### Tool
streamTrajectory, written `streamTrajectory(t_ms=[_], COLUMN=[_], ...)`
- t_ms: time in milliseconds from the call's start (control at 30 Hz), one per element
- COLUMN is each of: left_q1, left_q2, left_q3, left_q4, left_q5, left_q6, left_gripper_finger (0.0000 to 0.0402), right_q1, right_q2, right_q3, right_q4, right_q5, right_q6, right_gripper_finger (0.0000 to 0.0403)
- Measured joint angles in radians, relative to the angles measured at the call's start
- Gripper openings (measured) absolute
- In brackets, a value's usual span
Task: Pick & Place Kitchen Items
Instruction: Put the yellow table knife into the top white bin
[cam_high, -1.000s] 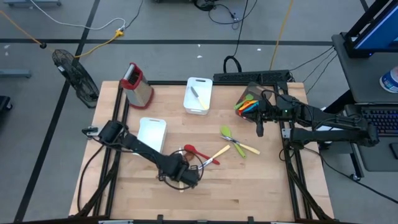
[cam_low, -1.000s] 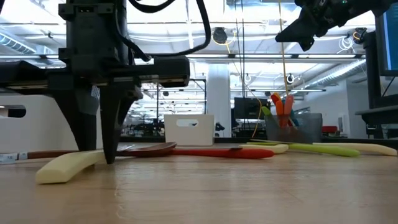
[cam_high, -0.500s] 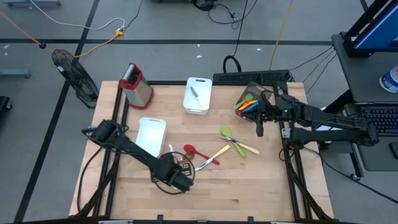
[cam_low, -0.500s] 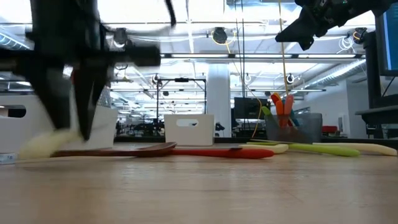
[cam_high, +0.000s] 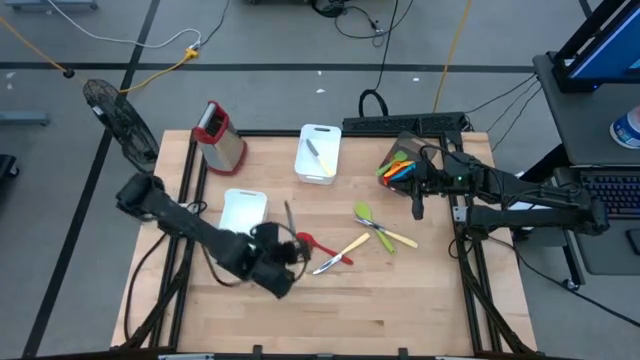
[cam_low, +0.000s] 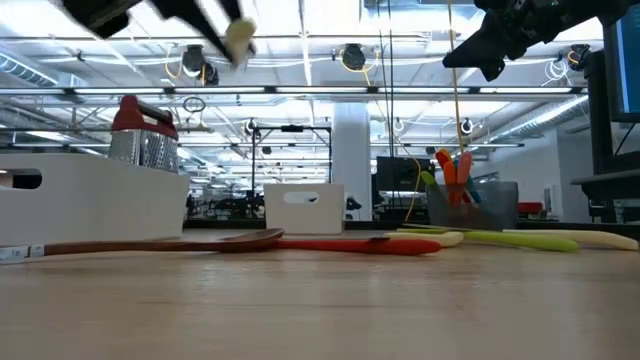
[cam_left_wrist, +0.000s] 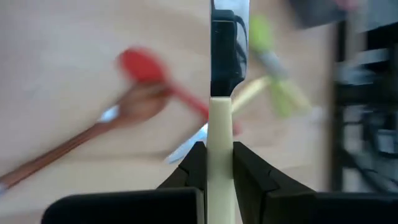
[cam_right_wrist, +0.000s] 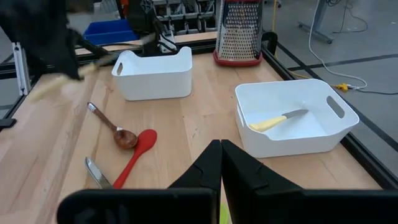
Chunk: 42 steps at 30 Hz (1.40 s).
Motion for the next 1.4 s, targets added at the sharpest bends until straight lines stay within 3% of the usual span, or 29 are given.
streamTrajectory(t_ms=[100,267,567,967,1400], left_q1=[0.027,0.110,0.325,0.634,0.913], left_q2=[-0.061,-0.139,-0.176,-0.171,0.005], left_q3=[0.000,0.000,0.001,0.001,0.002], left_q4=[0.047,0.175,0.411,0.584,0.708], left_q5=[-0.065,-0.076,0.127,0.468,0.785], left_q6=[0.125,0.384,0.753,0.908,0.872], left_gripper_finger=[0.0034,0.0034,0.0034,0.0034,0.0034], right_q1=[0.000,0.000,0.000,0.000,-0.003], right_q2=[0.000,0.000,0.000,0.000,0.000], right_q3=[0.000,0.000,0.000,0.000,0.000], right_q4=[0.000,0.000,0.000,0.008,0.007], right_q5=[0.000,0.000,0.000,0.000,0.005], right_q6=[0.000,0.000,0.003,0.001,-0.057], right_gripper_finger=[0.0003,0.0003,0.0003,0.0003,0.0003])
